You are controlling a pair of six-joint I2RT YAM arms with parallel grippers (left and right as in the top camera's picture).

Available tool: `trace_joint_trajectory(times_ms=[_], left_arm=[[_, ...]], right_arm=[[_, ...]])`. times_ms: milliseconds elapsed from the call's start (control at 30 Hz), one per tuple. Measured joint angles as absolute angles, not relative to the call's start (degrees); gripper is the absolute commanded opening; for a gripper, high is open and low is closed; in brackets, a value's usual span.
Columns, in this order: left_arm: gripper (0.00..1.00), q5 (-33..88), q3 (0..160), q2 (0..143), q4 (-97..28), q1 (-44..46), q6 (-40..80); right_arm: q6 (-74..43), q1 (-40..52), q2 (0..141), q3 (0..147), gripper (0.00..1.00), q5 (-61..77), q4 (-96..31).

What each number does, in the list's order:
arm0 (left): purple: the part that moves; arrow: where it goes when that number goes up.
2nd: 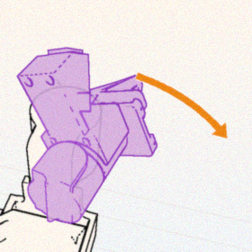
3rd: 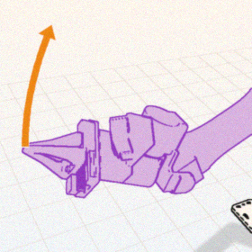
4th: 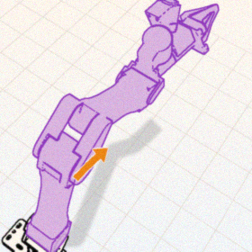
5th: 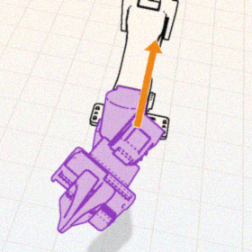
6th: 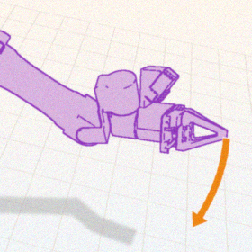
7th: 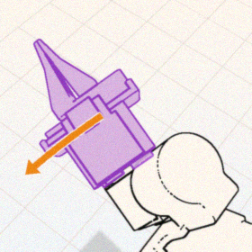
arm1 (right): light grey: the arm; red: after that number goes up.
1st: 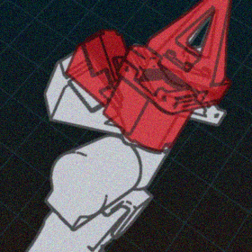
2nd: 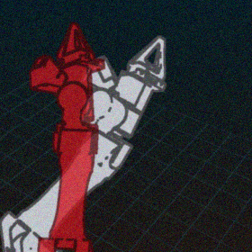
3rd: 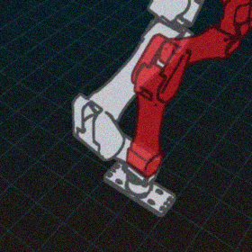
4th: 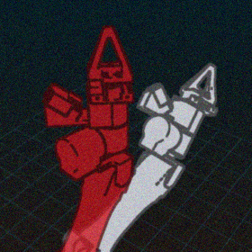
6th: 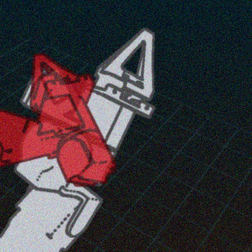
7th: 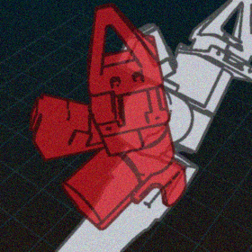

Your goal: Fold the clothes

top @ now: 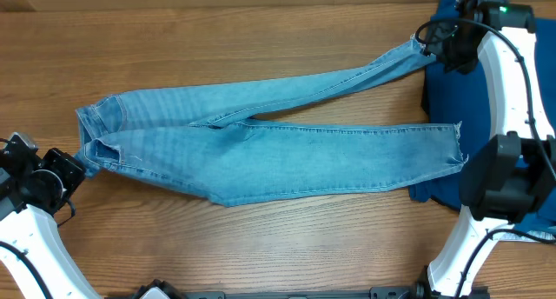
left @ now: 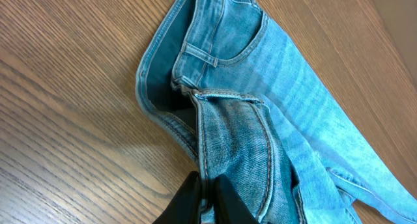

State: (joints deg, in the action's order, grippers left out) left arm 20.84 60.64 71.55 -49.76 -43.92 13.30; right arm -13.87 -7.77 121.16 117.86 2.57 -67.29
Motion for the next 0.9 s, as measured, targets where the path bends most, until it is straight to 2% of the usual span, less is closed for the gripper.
trace_joint_trajectory(times_ms=[33, 100, 133, 167, 200, 233, 267, 300, 333, 367, 400, 433, 467, 500, 567, 600, 667, 700, 900], left_arm=[[0.19, 20.84, 60.64, 71.55, -49.76, -43.92, 13.28], [0.38, 20.84, 60.66, 71.55, -49.78, -43.92, 13.34], [0.51, 20.82, 60.71, 71.55, -50.00, -43.92, 13.17], [0.68, 20.84, 60.71, 71.55, -50.04, -43.92, 12.93], [0.79, 20.91, 60.75, 71.55, -50.19, -43.92, 13.04], [0.88, 21.43, 60.84, 71.55, -50.24, -43.92, 13.04], [0.91, 21.93, 61.12, 71.55, -50.28, -43.92, 13.04], [0.92, 22.57, 61.69, 71.55, -50.48, -43.92, 12.86], [0.86, 23.27, 62.65, 71.55, -50.76, -43.92, 12.19], [0.74, 23.97, 64.10, 71.55, -50.92, -43.92, 11.73], [0.50, 24.51, 65.65, 71.55, -50.85, -43.92, 11.27], [0.35, 25.02, 67.46, 71.55, -50.35, -43.92, 11.33], [0.31, 25.39, 69.08, 71.55, -49.08, -43.86, 10.81], [0.41, 25.80, 70.67, 71.53, -46.04, -43.53, 10.48], [0.44, 25.76, 71.40, 71.57, -41.89, -42.11, 10.20], [0.59, 25.23, 71.55, 71.96, -40.10, -40.88, 10.07], [0.70, 24.21, 71.75, 74.02, -38.22, -38.00, 9.72], [0.73, 23.59, 71.83, 76.03, -37.39, -36.51, 10.07], [0.77, 21.67, 71.83, 94.02, -33.74, -34.50, 9.89]], right_arm=[[-13.13, -7.77, 120.40, 117.86, 0.61, 2.61, -68.27], [-11.70, -7.77, 119.15, 117.86, 0.61, 2.59, -70.50], [-11.14, -7.77, 118.28, 117.86, 0.61, 2.61, -71.24], [-10.85, -7.77, 117.75, 117.86, 0.61, 2.61, -71.59], [-10.55, -7.77, 117.14, 117.86, 0.61, 2.59, -72.14], [-10.39, -7.77, 116.51, 117.86, 0.61, 2.61, -72.47], [-10.31, -7.77, 115.92, 117.86, 0.61, 2.59, -72.77], [-10.24, -7.77, 115.37, 117.89, 0.61, 2.59, -73.23], [-10.22, -7.77, 115.07, 117.91, 0.61, 2.61, -73.43], [-10.20, -7.77, 114.98, 117.91, 0.61, 2.63, -73.67], [-10.22, -7.77, 114.93, 117.91, 0.61, 2.81, -73.89], [-10.20, -7.77, 114.93, 117.91, 0.61, 3.14, -74.02], [-10.20, -7.77, 114.93, 117.91, 0.61, 3.70, -74.15], [-10.22, -7.77, 114.93, 117.91, 0.61, 4.49, -74.32], [-10.02, -7.70, 114.93, 117.91, 0.62, 5.30, -75.22], [-9.82, -7.60, 114.93, 117.91, 0.62, 5.58, -75.96], [-9.50, -7.44, 114.93, 117.91, 0.62, 5.85, -76.82], [-9.34, -7.40, 114.93, 117.91, 0.62, 5.91, -77.21], [-9.02, -7.35, 114.93, 117.91, 0.63, 6.20, -80.05]])
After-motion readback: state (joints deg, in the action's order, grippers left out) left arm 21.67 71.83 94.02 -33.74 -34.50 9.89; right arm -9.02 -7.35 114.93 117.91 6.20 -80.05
